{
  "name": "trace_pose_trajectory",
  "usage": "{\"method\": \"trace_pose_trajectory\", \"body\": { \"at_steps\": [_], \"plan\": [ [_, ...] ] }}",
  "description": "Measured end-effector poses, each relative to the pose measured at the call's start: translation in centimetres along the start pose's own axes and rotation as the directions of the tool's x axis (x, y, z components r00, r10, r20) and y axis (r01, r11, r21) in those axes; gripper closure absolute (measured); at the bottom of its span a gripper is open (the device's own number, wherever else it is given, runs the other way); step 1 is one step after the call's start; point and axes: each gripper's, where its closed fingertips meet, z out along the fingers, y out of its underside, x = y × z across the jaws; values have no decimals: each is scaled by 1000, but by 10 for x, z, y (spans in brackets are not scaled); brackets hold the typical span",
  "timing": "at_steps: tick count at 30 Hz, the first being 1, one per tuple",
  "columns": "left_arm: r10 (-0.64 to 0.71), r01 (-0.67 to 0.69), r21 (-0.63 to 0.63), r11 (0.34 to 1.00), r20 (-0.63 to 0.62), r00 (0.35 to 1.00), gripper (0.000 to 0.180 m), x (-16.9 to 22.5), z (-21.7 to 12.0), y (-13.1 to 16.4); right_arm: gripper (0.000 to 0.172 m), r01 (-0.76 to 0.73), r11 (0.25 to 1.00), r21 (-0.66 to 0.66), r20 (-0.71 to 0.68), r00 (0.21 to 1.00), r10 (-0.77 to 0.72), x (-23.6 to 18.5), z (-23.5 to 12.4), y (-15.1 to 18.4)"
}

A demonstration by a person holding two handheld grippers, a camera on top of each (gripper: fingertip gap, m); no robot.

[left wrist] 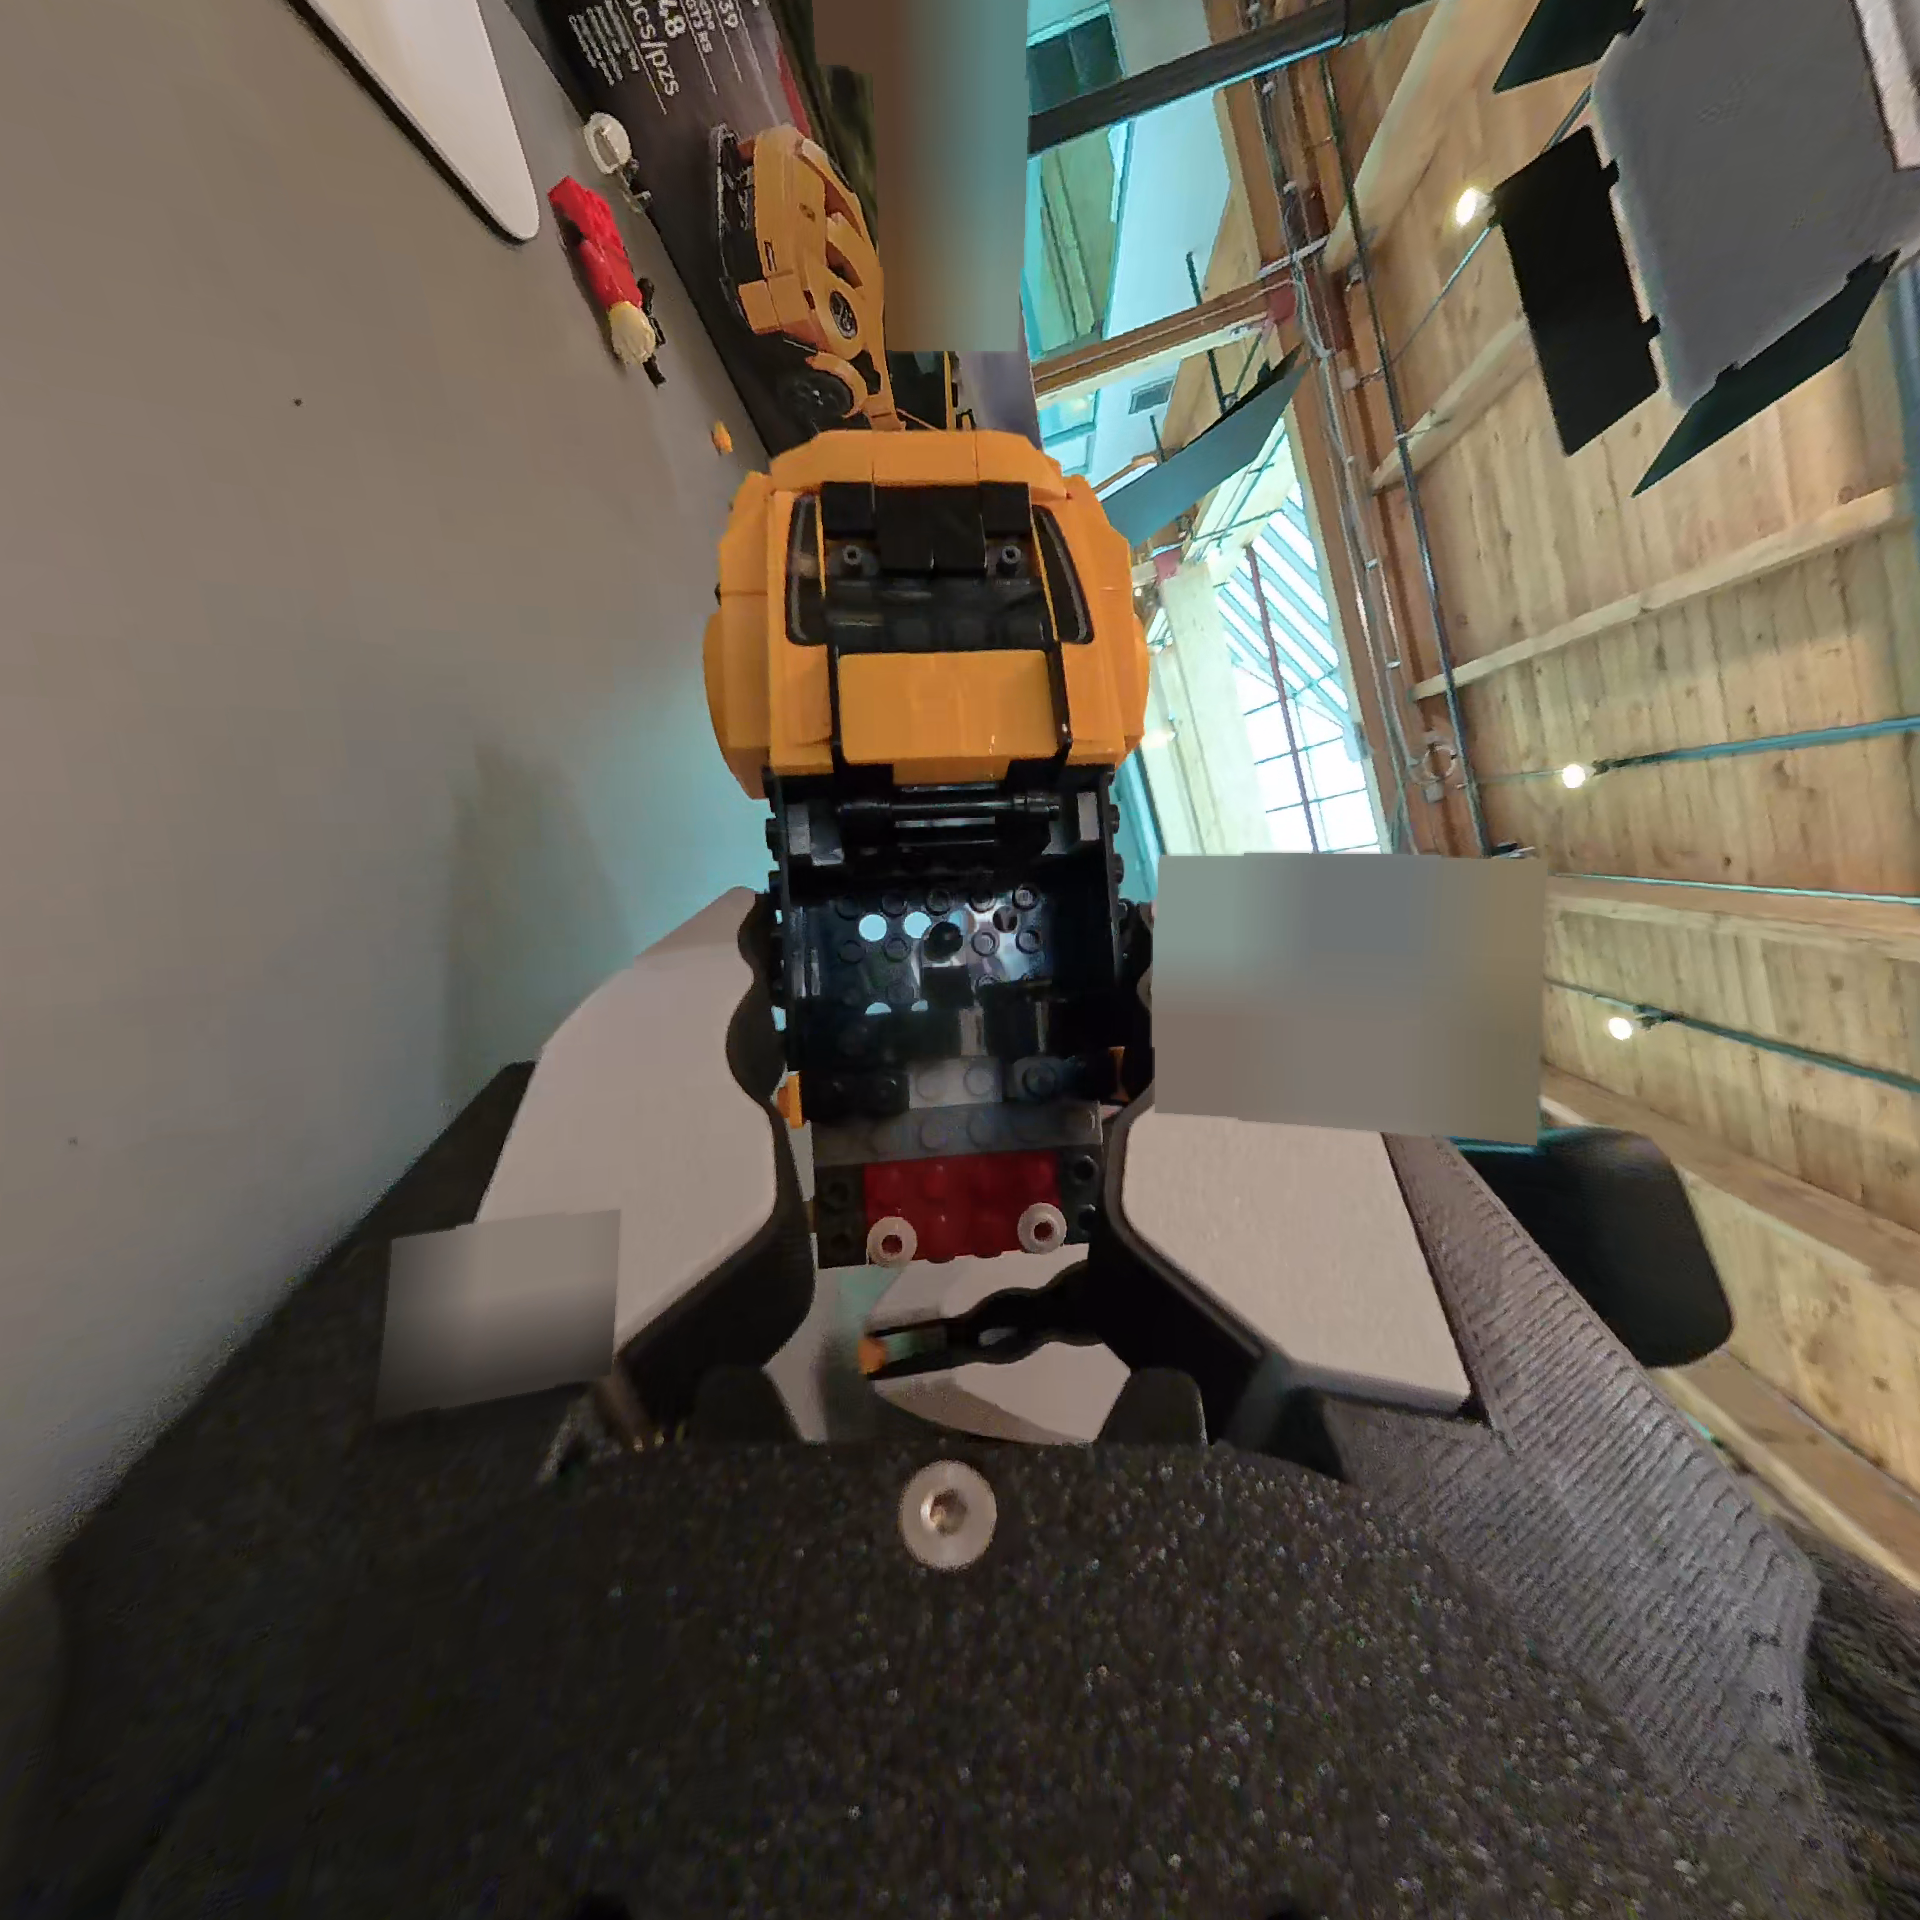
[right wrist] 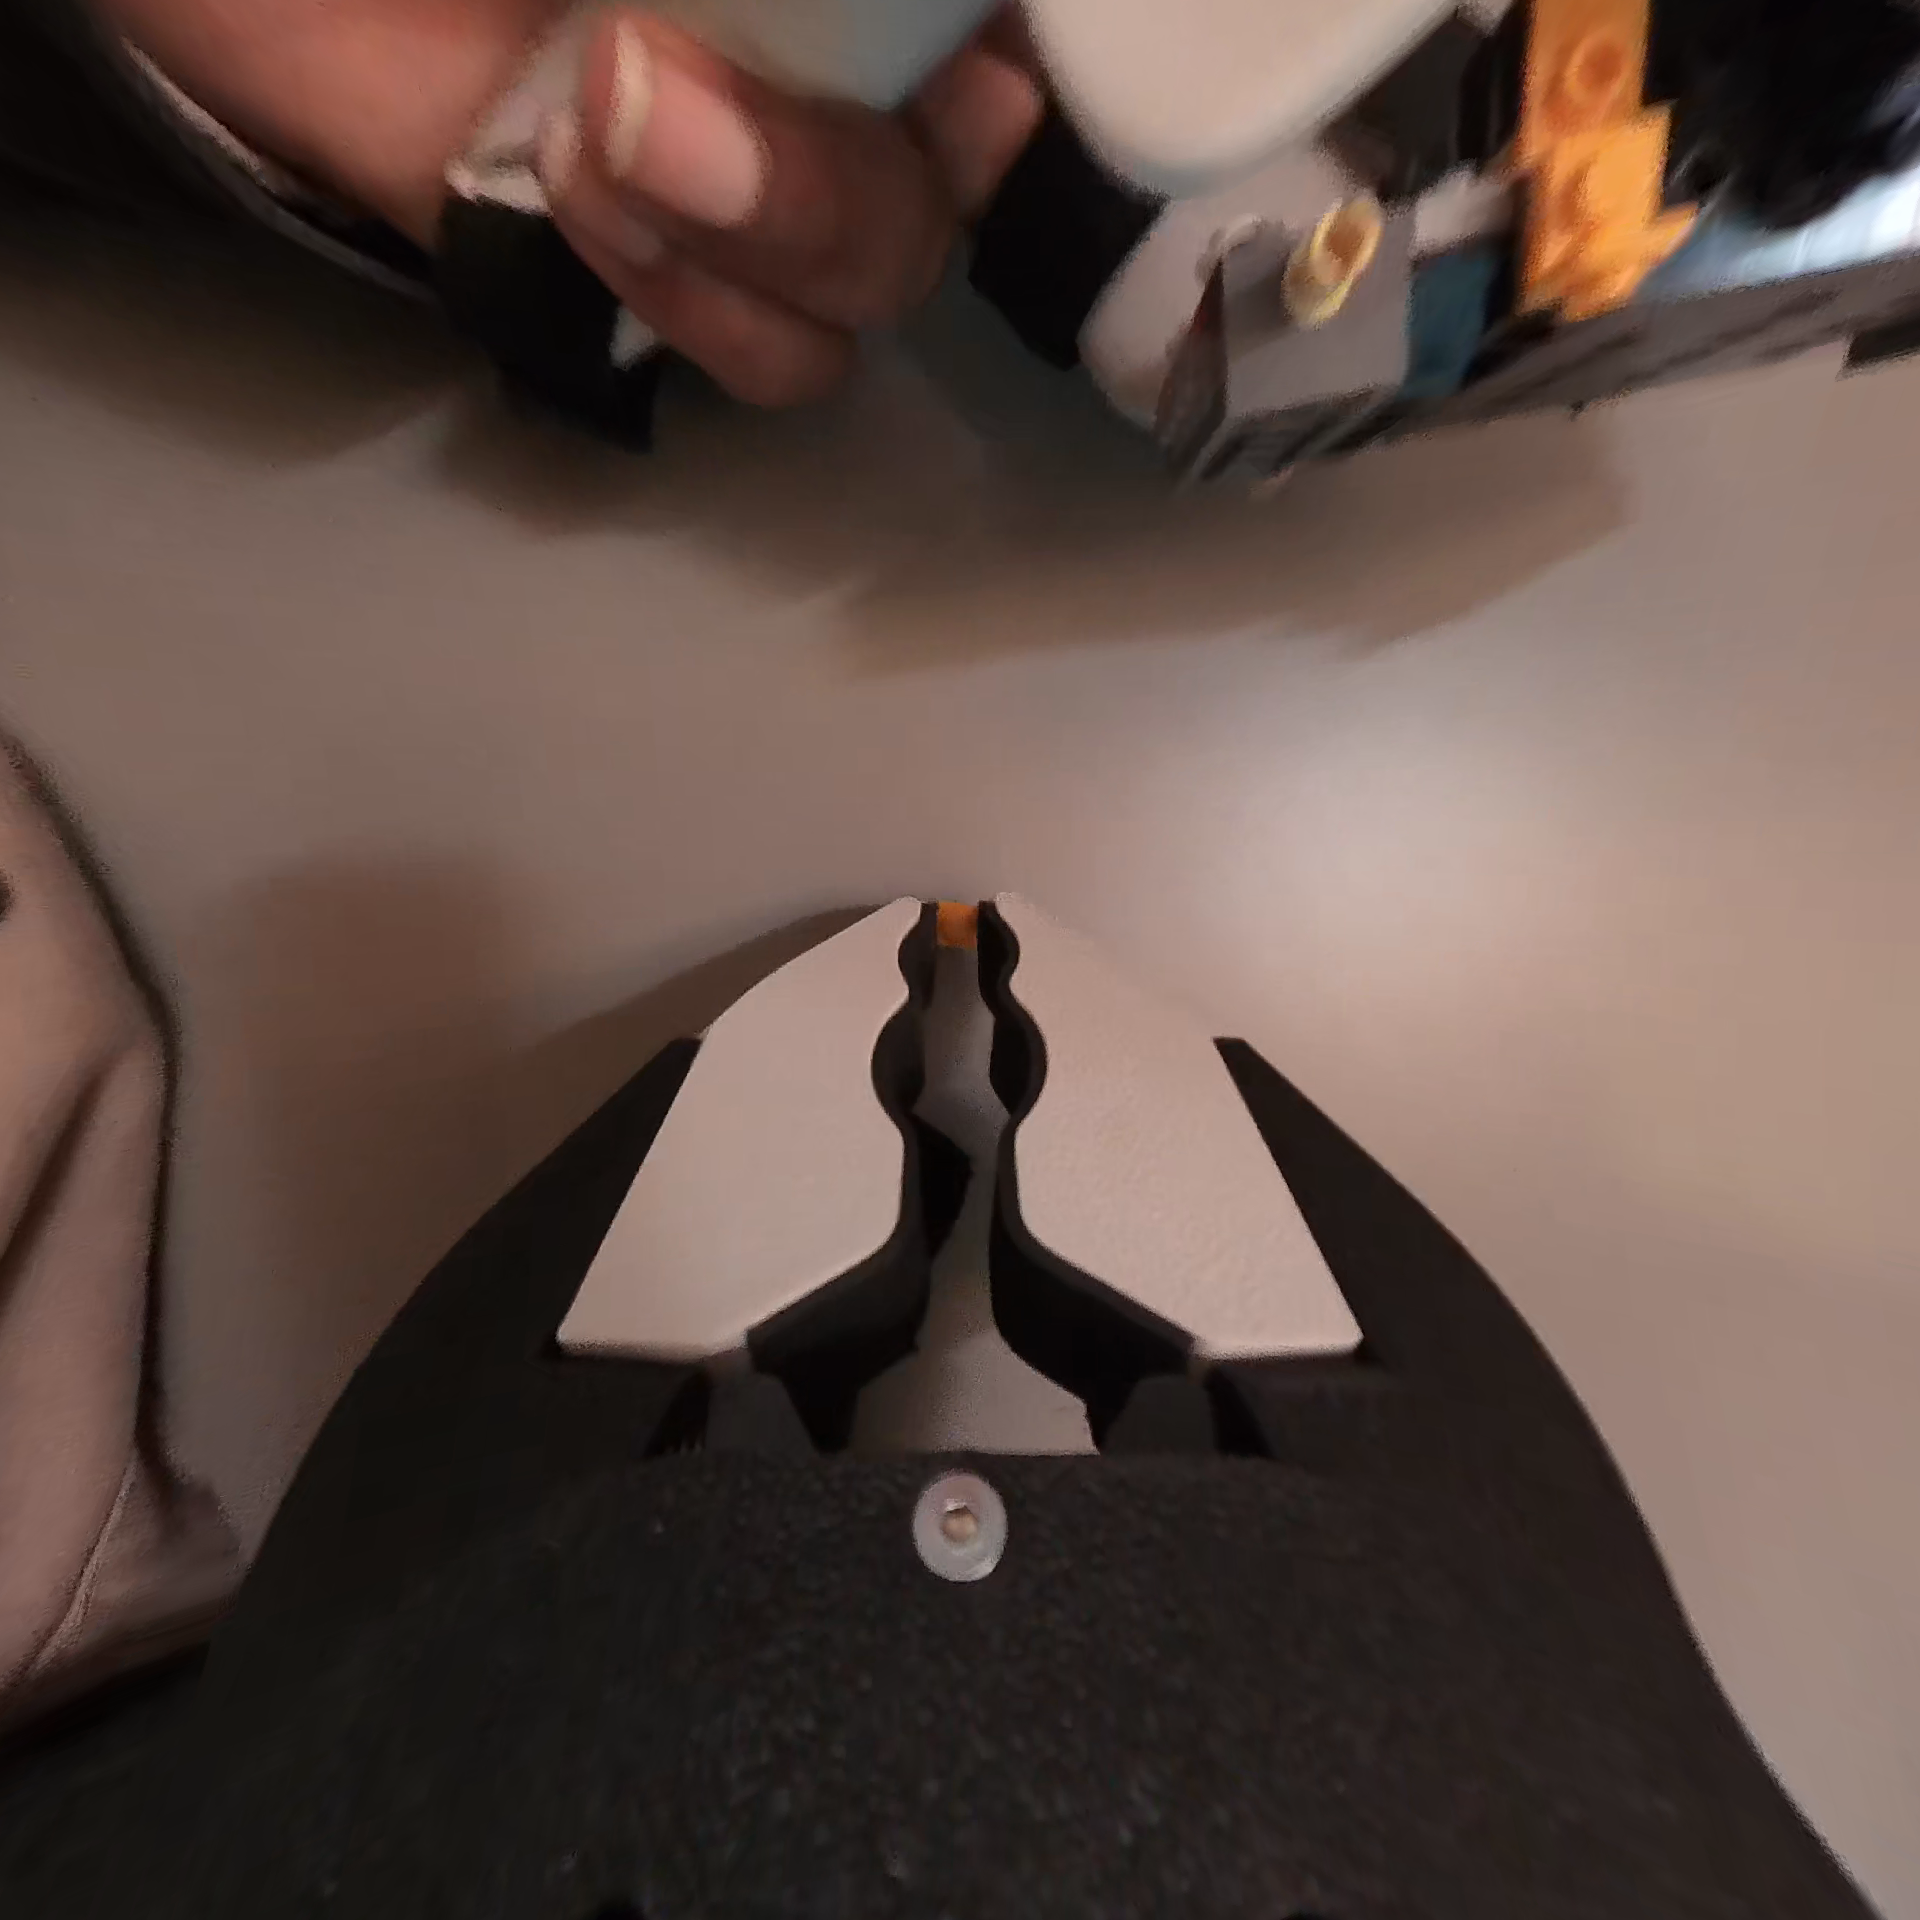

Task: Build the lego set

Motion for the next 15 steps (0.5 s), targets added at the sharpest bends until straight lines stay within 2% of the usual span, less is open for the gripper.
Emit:
{"method": "trace_pose_trajectory", "body": {
  "at_steps": [4, 7, 10, 15],
  "plan": [
    [-109, 109, 12, 994, -46, 993, 116, 3, 1, 3, 164, 148, 978, 146, 39, 987, -155, 13, -44, -39],
    [-169, 170, 2, 985, -78, 983, 117, 6, 3, 9, 164, 232, 955, 184, 46, 969, -244, 27, -69, -72],
    [-208, 209, 2, 978, -96, 973, 116, 7, 4, 11, 164, 280, 950, 137, 82, 953, -292, 33, -72, -94],
    [-269, 275, 38, 961, -114, 956, 116, 5, 1, 5, 164, 303, 953, 21, 99, 948, -303, 40, -50, -98]
  ]
}}
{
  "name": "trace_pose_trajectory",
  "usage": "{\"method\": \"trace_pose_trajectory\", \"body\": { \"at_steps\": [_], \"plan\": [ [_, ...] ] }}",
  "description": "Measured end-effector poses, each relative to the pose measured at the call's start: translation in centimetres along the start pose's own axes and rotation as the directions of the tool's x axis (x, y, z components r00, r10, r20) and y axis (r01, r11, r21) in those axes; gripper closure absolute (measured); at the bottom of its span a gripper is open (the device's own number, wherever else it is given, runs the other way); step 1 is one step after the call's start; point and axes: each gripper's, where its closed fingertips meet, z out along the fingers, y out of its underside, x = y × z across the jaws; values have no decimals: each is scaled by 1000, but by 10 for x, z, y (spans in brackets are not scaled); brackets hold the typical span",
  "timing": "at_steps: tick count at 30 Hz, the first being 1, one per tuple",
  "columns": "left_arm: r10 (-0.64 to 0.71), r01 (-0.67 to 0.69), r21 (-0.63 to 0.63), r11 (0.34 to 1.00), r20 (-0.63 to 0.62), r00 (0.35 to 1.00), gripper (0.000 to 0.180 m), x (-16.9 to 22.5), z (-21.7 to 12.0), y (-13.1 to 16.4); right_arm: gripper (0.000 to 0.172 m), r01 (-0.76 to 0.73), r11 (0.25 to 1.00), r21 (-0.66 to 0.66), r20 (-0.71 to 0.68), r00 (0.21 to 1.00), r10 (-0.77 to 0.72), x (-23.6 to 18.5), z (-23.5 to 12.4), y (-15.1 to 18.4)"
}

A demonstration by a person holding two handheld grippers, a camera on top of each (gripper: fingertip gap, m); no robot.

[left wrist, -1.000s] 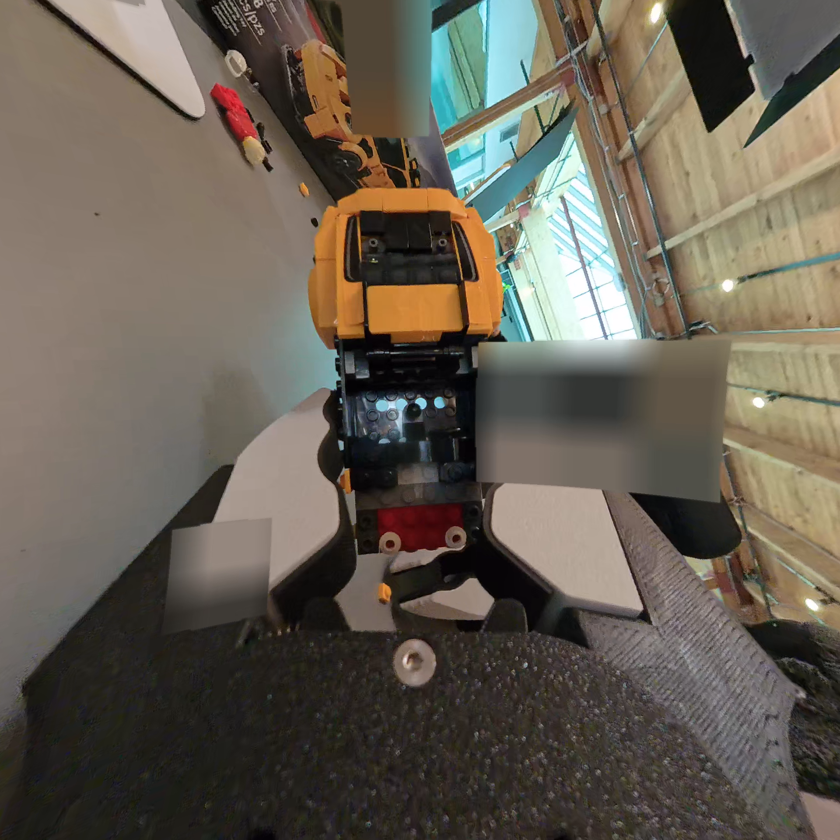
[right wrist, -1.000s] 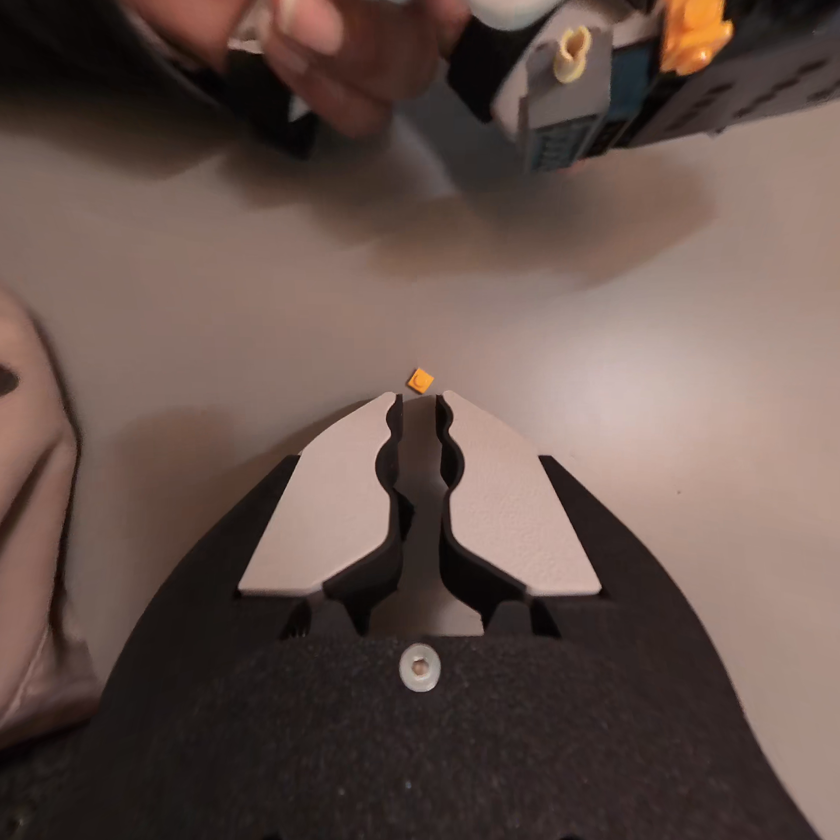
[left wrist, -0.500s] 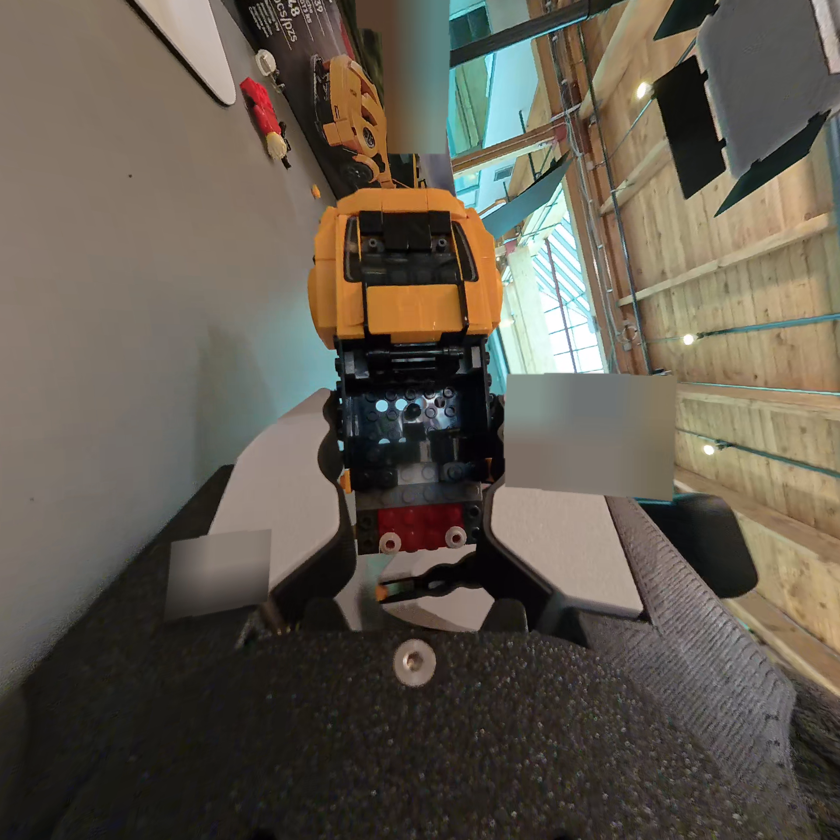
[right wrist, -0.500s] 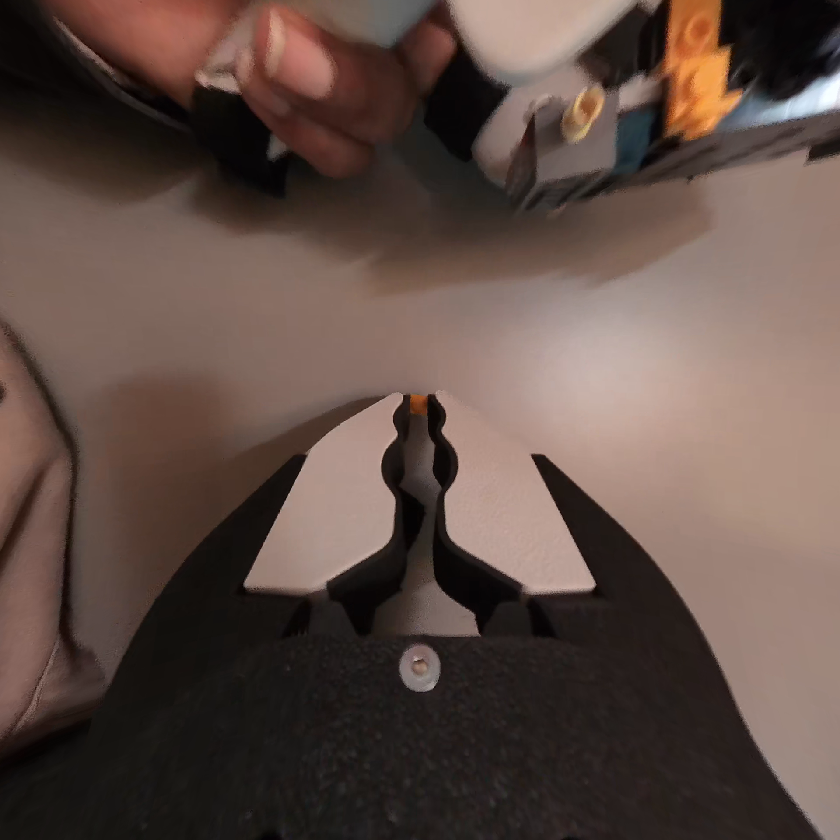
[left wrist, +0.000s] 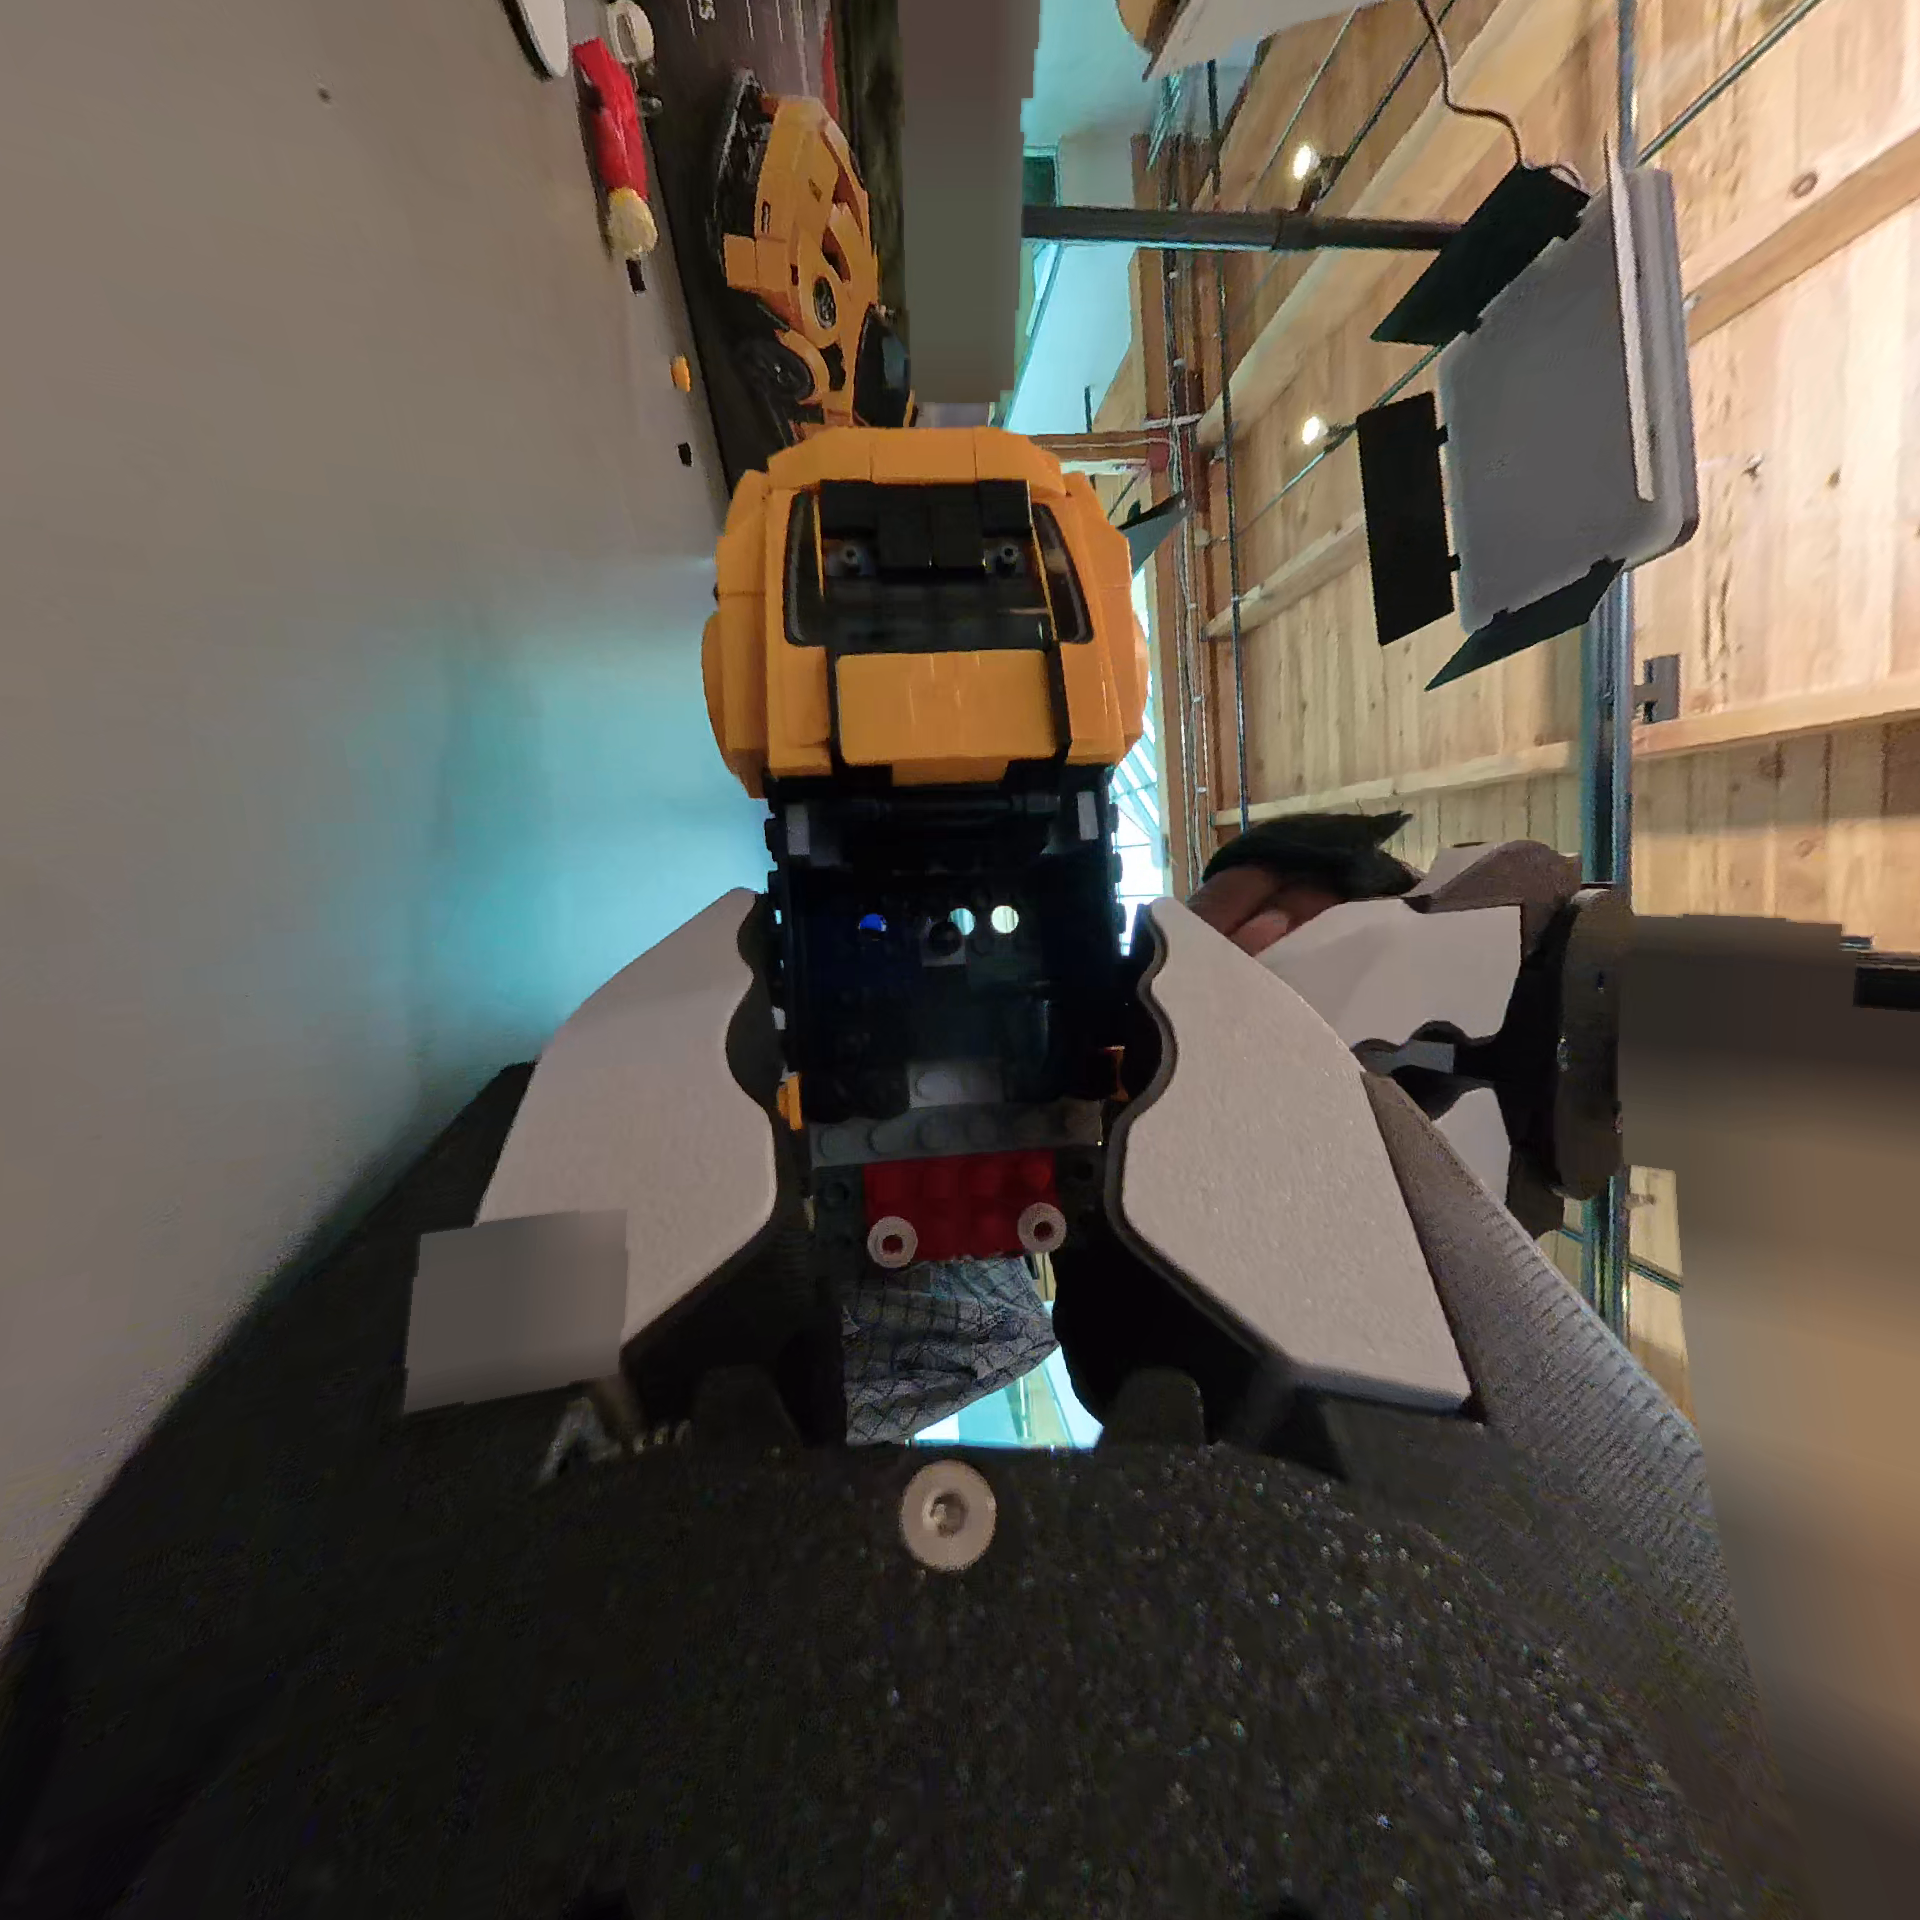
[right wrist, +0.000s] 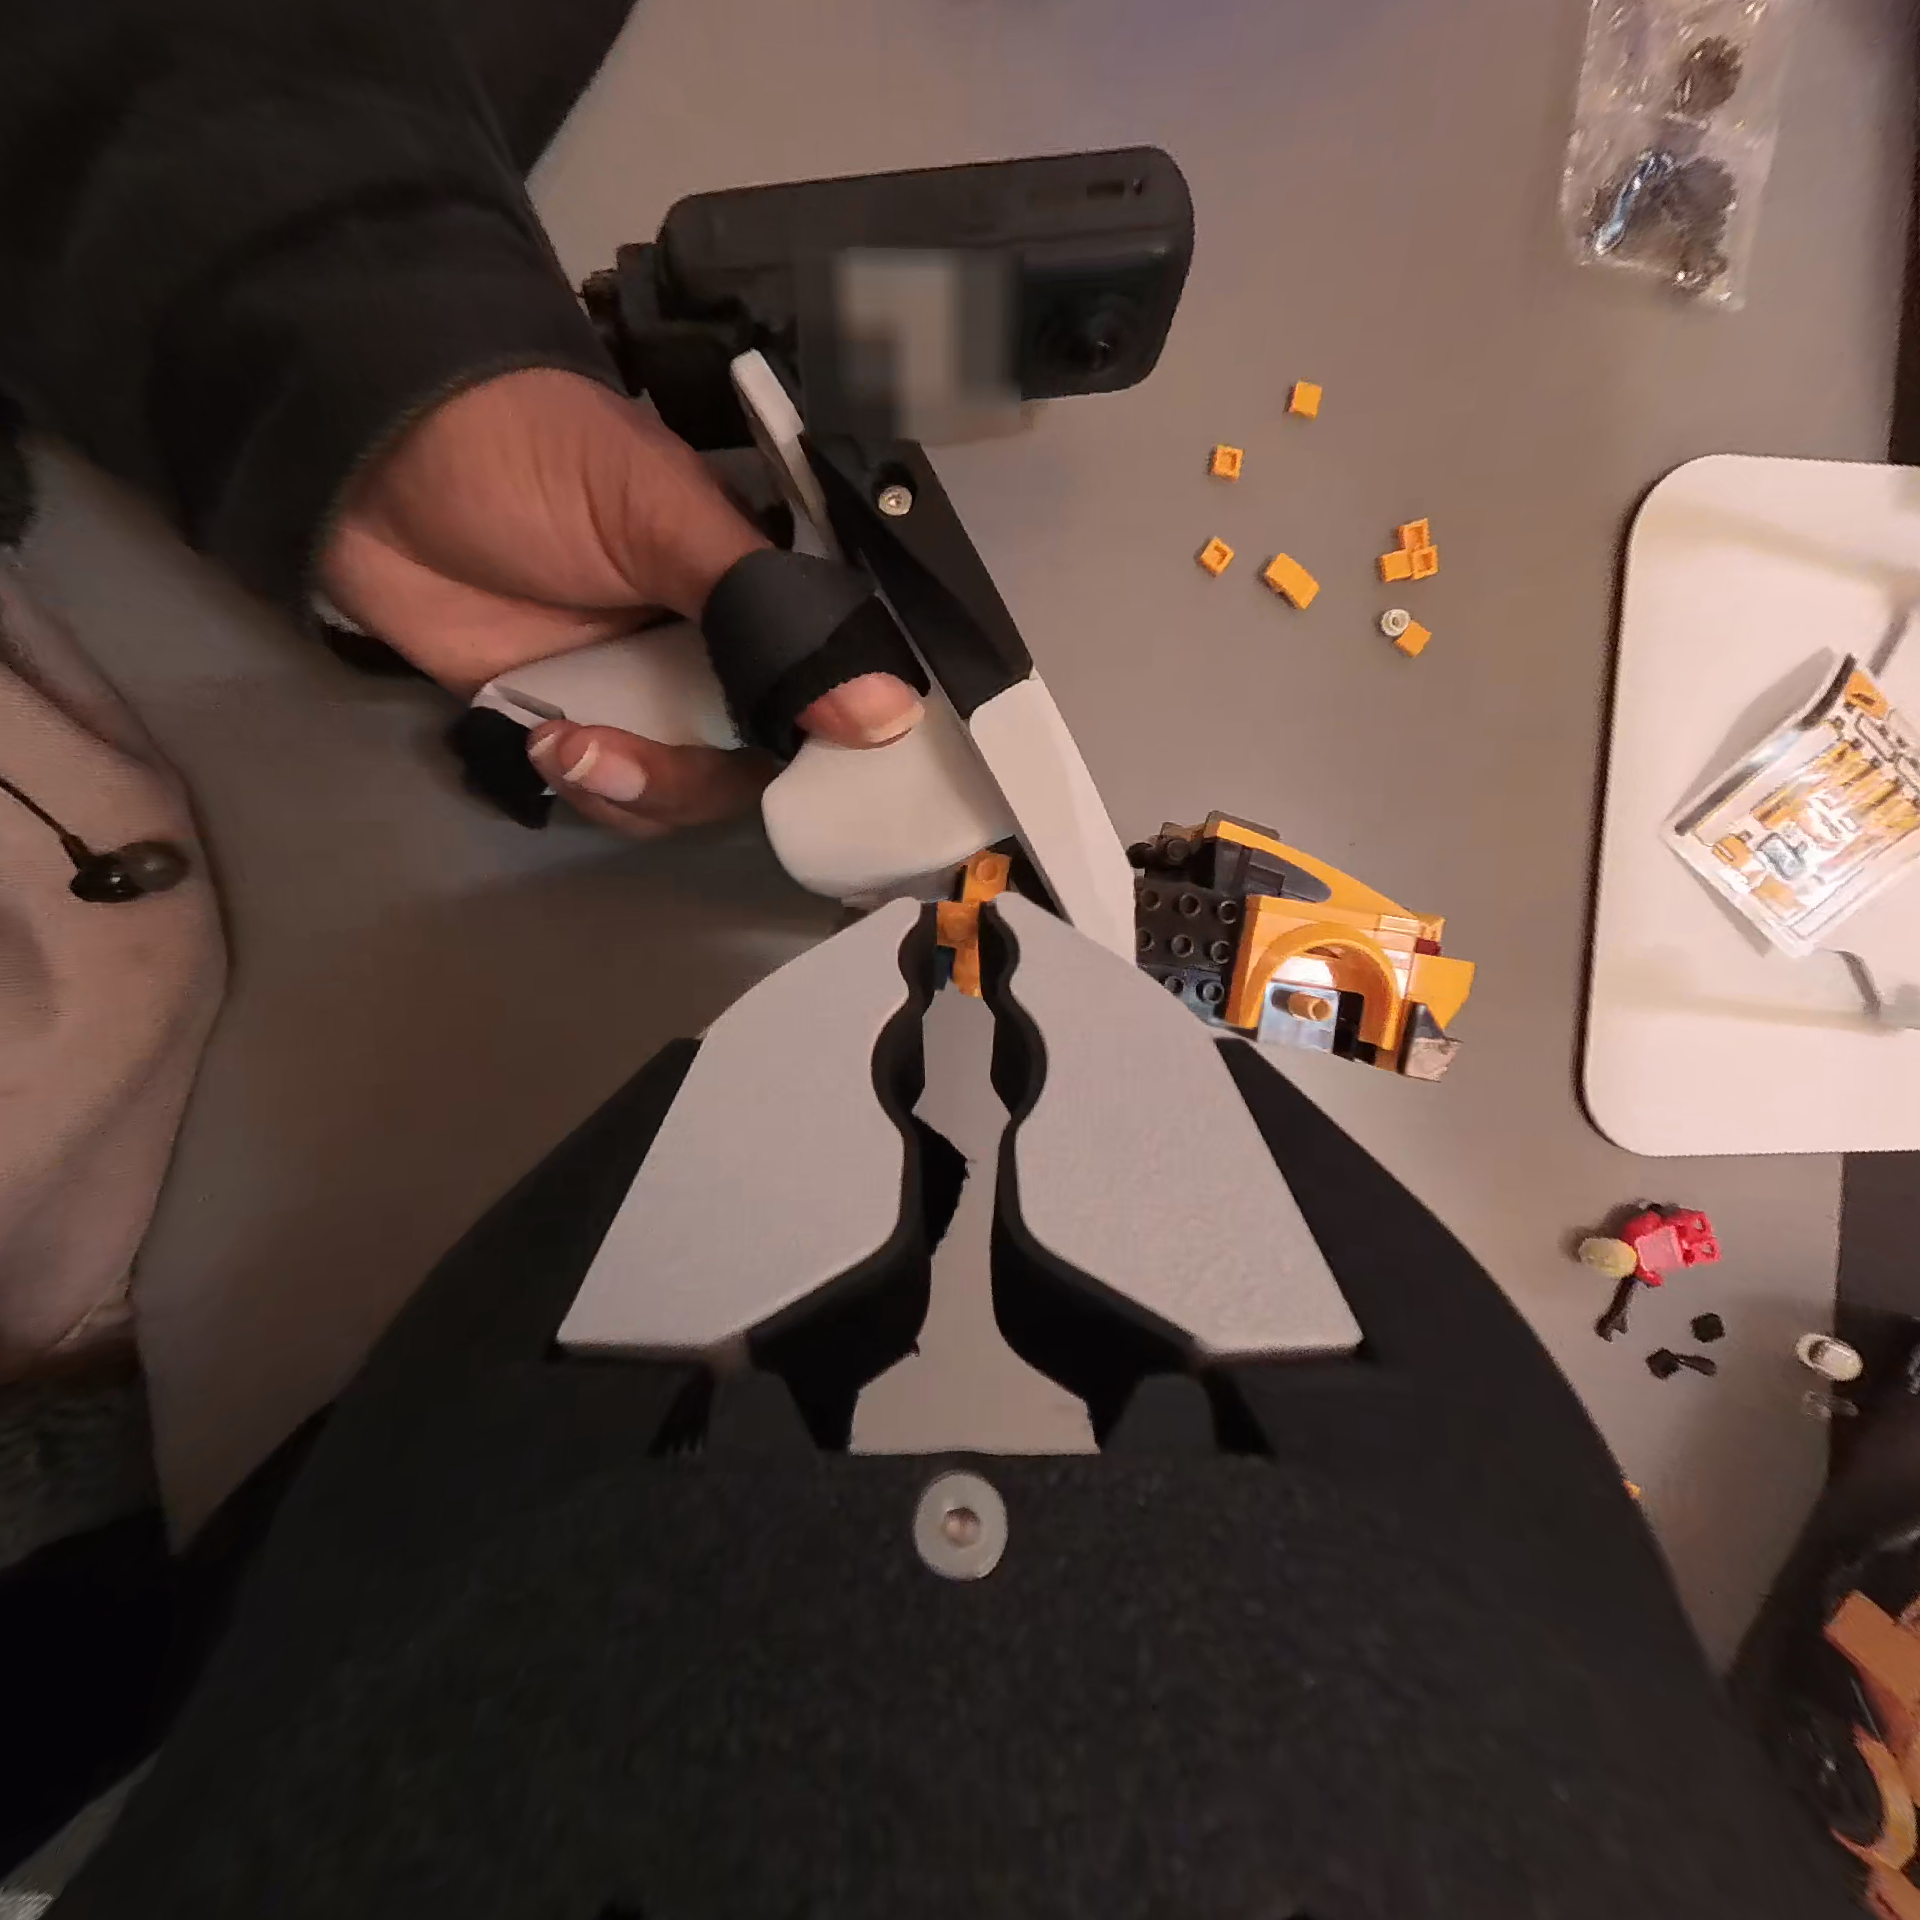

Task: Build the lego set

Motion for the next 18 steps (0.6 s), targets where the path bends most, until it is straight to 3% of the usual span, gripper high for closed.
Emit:
{"method": "trace_pose_trajectory", "body": {
  "at_steps": [18],
  "plan": [
    [-8, 7, 42, 999, 16, 1000, 117, -1, -4, -10, 164, 30, 999, -37, 26, 999, -29, 8, 13, -1]
  ]
}}
